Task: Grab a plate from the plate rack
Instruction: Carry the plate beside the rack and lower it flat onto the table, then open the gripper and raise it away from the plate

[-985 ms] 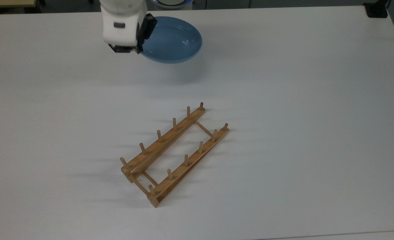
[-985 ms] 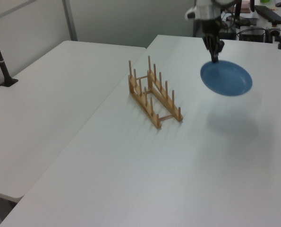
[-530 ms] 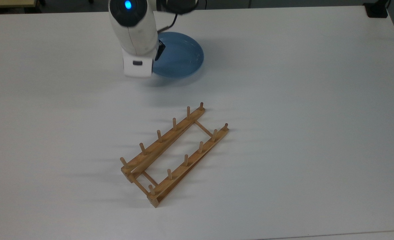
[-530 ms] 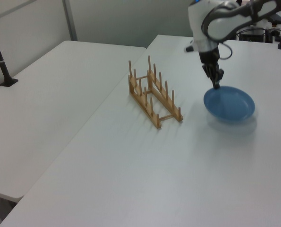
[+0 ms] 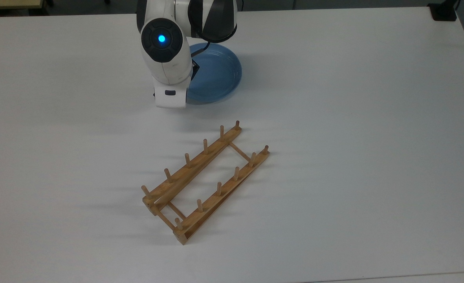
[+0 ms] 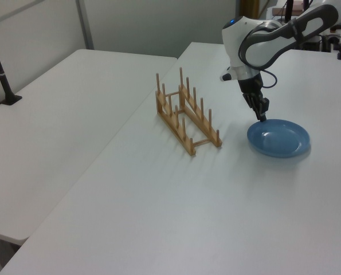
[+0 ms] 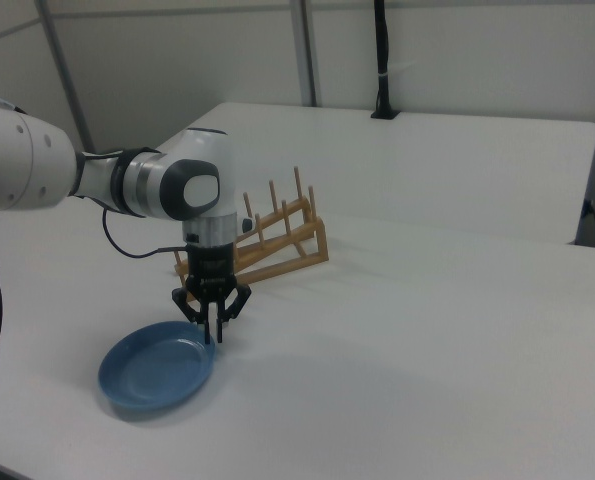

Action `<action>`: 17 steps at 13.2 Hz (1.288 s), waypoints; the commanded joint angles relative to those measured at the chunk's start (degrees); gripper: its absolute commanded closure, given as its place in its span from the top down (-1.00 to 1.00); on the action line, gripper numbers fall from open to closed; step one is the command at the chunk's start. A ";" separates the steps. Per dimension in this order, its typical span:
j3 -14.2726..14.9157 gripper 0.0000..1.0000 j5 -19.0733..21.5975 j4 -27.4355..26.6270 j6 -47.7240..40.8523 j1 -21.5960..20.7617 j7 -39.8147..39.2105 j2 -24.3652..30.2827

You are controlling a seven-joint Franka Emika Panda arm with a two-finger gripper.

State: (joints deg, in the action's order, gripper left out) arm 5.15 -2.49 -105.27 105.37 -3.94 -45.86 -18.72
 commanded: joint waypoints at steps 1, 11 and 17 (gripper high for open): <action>-0.23 0.67 0.30 3.65 -4.80 0.25 3.57 2.45; -0.31 1.00 -2.08 12.63 -15.02 -0.54 33.94 15.45; -0.67 1.00 -1.64 12.28 -16.07 0.25 50.34 20.12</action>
State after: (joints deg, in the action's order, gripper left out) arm 4.34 -4.12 -92.06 90.81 -4.02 1.70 -0.52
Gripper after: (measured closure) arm 0.000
